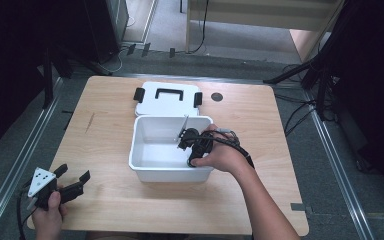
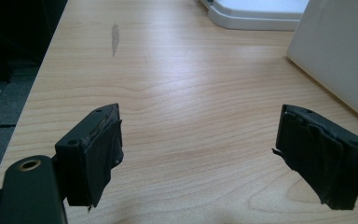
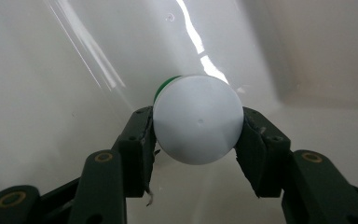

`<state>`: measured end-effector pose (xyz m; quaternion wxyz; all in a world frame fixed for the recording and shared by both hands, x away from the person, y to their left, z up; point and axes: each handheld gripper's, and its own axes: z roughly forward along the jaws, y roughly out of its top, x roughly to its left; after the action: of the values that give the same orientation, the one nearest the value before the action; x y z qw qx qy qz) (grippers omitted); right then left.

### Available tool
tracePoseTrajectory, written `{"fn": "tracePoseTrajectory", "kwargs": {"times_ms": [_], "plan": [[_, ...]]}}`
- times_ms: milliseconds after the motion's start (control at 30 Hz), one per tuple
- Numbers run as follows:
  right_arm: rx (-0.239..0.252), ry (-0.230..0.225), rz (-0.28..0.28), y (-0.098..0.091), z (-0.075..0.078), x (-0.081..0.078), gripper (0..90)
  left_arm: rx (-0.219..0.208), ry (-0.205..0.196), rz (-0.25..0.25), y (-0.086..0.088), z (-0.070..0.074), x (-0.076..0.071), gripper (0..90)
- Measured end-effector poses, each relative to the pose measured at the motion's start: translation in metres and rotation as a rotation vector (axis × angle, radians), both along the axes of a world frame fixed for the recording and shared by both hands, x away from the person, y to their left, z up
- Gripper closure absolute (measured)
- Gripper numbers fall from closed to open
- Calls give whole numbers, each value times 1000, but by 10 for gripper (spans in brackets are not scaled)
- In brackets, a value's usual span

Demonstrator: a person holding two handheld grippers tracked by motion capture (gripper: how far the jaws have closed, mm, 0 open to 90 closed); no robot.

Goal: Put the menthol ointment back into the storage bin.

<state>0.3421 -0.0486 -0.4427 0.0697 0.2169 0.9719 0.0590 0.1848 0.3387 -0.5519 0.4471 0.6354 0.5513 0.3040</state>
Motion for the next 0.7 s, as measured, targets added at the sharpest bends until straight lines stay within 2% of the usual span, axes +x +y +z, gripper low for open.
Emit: {"fn": "tracePoseTrajectory", "kwargs": {"times_ms": [500,700], "plan": [[11,-19,11,-2,6,-3,506,-2,0,1,0,0,0,156],[63,-47,-3,-7,31,-8,491,-4,-1,2,0,0,0,156]]}}
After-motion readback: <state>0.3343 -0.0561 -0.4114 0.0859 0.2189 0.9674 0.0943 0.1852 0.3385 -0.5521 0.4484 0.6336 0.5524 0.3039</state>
